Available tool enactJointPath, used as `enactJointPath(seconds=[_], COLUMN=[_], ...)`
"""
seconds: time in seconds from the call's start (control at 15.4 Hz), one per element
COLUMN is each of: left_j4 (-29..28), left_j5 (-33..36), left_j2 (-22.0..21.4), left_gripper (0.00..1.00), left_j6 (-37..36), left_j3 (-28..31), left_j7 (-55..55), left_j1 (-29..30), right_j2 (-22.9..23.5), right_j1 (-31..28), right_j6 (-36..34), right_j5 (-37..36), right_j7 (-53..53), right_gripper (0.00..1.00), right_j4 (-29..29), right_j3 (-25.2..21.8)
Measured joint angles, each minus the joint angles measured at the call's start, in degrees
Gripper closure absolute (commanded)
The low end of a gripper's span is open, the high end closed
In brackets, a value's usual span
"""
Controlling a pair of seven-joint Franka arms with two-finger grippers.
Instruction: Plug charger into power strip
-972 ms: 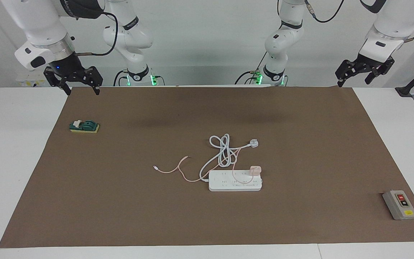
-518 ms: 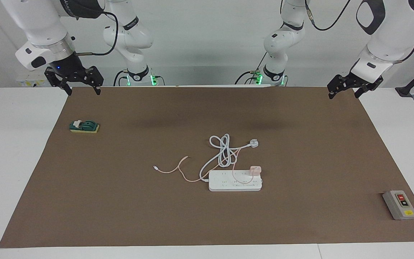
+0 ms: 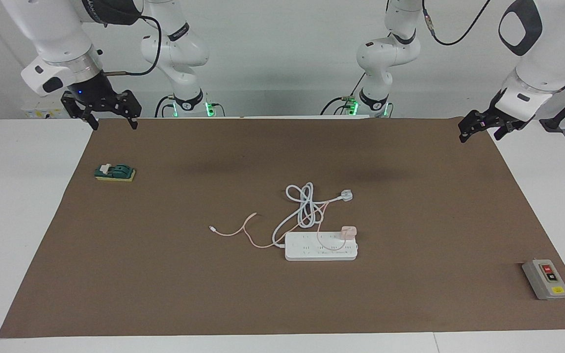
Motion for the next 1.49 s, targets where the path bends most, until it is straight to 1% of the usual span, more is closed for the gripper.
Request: enactJointPath(seconds=[0.26,0.45,0.65,1.1,1.49], left_j4=[0.02,-0.08,-0.51,-1.62,-1.7], left_j5=[-0.01,-0.01,-0.01,-0.1,-0.11], left_j2=[-0.13,-1.32,-2.31,-2.28,-2.21], left_gripper=[0.0,0.0,0.0,0.0,0.0], left_j6=[-1.37,-1.58,-0.97,2.26,2.3], left_j3=[-0.02,-0.04,0.02,0.03,3.82], left_j7=[0.0,-0.29,-0.31,-1.15,-2.3], left_j1=[-0.48,-0.87,-1.26,-3.02,-7.55], right_j2=[0.0,0.0,0.0,0.0,-0.01], right_j1=[0.04,0.05,0.05,0.05,0.06], right_j6=[0.0,0.0,0.0,0.0,0.0], right_j5=[0.01,0.01,0.01,0.01,0.02], right_j7=[0.0,0.0,0.0,0.0,0.0], right_gripper=[0.0,0.0,0.0,0.0,0.0], right_j4=[0.0,0.0,0.0,0.0,0.0], right_j3=[0.08,0.17,0.21,0.22,0.23])
